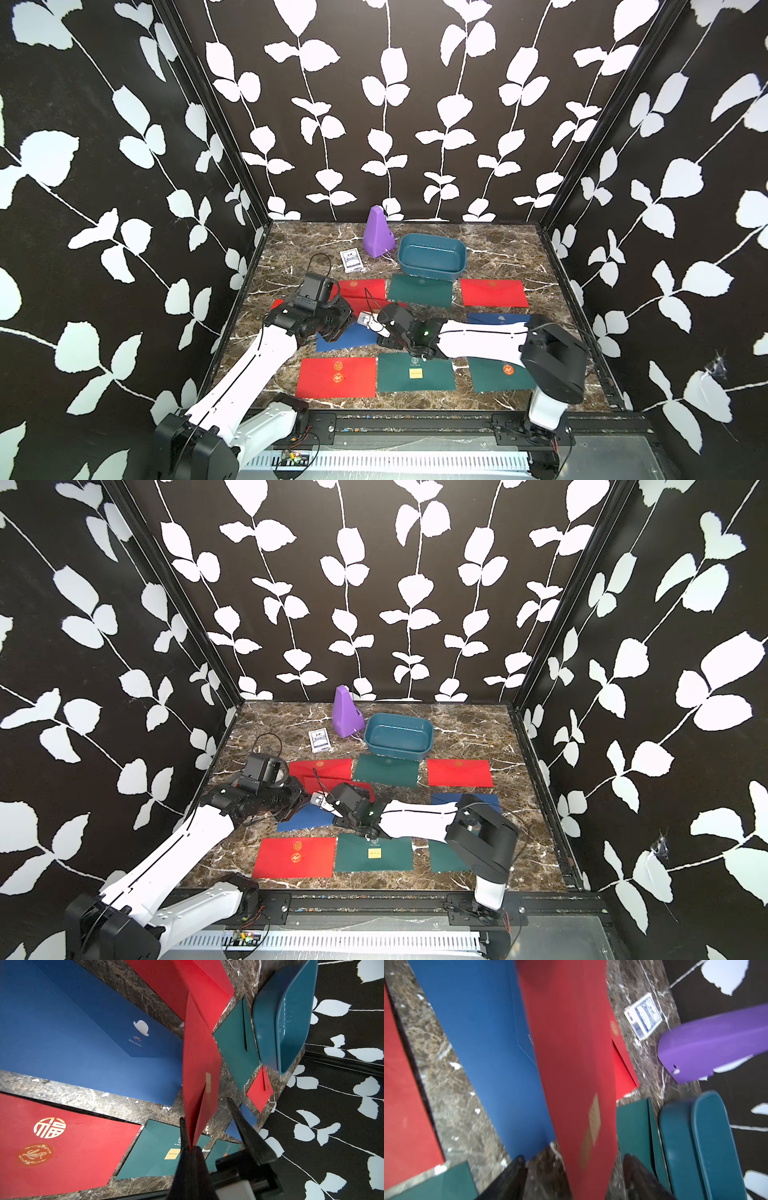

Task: Put the sealed envelopes into the storage box
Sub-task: Pick up the envelope from the center of the board.

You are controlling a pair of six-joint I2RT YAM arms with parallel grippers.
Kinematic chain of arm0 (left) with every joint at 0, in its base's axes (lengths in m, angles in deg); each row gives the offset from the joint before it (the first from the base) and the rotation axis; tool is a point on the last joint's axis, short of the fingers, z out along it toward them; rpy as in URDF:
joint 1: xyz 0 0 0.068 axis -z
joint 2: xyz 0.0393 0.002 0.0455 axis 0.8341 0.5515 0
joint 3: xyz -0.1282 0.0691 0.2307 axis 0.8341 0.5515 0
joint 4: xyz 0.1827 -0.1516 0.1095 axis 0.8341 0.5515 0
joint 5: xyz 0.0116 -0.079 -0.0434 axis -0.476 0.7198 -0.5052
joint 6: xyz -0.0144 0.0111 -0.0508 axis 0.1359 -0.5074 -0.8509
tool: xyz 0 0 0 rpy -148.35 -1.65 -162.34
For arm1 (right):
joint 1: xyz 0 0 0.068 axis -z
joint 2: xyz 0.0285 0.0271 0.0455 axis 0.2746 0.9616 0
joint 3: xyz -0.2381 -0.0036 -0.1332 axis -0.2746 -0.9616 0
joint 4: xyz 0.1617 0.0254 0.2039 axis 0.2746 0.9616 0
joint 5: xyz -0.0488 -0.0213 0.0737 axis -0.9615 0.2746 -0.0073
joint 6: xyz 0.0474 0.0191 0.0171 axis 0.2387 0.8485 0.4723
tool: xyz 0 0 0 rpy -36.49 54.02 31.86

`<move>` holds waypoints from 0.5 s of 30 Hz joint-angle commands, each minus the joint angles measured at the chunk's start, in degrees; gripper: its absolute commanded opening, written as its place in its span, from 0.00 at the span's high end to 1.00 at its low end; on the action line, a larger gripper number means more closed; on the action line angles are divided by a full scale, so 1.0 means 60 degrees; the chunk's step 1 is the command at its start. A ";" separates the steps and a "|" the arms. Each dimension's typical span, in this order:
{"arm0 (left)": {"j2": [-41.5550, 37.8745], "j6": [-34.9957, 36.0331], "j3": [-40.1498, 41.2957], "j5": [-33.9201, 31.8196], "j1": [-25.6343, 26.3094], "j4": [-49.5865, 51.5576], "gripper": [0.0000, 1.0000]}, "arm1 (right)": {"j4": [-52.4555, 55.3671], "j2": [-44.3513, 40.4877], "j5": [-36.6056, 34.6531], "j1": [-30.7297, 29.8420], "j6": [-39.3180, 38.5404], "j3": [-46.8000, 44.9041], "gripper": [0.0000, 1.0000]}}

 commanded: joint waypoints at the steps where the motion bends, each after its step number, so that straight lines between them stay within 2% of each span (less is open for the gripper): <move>1: -0.0076 -0.0037 0.0002 0.0083 0.0044 0.0171 1.00 | -0.0886 0.0235 0.0549 0.0356 0.0154 0.0413 0.34; 10: -0.0092 -0.0303 0.0209 0.0241 0.0044 -0.0245 1.00 | -0.0854 -0.0118 0.1592 0.0857 0.0426 0.0145 0.78; 14: 0.0105 -0.0301 0.0093 0.0294 0.0038 -0.0615 1.00 | -0.0248 -0.0797 0.2080 0.0856 0.0538 -0.0199 0.89; 15: 0.0152 -0.0187 -0.0044 0.0229 0.0044 -0.0583 0.95 | 0.0004 -0.0965 0.2108 0.0849 0.0539 -0.0247 0.89</move>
